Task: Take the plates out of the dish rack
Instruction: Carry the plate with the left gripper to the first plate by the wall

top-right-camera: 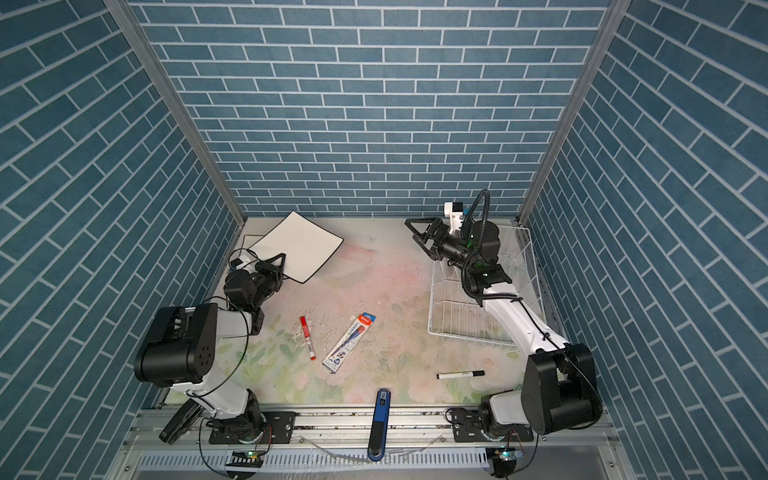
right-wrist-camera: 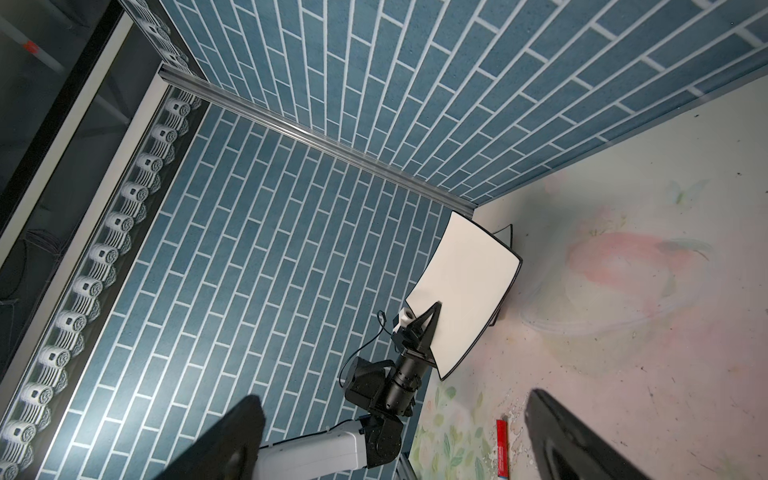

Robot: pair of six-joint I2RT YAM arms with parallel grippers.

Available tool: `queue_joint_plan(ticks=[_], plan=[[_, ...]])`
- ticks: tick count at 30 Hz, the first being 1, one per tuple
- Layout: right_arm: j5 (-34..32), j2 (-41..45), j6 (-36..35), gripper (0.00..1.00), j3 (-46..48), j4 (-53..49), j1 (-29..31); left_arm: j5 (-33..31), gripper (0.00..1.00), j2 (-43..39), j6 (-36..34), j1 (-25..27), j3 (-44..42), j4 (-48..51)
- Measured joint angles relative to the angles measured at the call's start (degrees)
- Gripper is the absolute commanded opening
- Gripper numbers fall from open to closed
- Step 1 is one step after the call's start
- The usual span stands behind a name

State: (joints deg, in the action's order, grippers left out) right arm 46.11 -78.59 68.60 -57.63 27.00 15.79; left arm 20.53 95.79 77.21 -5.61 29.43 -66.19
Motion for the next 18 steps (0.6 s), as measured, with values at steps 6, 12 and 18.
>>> queue_joint_plan(ticks=[6, 12, 18], plan=[[0.31, 0.0, -0.07, 0.99, 0.0, -0.59, -0.04, -5.05, 0.0, 0.63, 0.39, -0.55, -1.95, -2.29], [0.72, 0.0, -0.07, 0.99, 0.0, -0.92, -0.11, -10.62, 0.0, 0.22, -0.09, -2.36, -5.35, -1.88], [0.81, 0.09, -0.07, 0.99, 0.0, -0.96, -0.11, -11.56, 0.0, 0.35, 0.5, -4.9, -5.35, -2.23]])
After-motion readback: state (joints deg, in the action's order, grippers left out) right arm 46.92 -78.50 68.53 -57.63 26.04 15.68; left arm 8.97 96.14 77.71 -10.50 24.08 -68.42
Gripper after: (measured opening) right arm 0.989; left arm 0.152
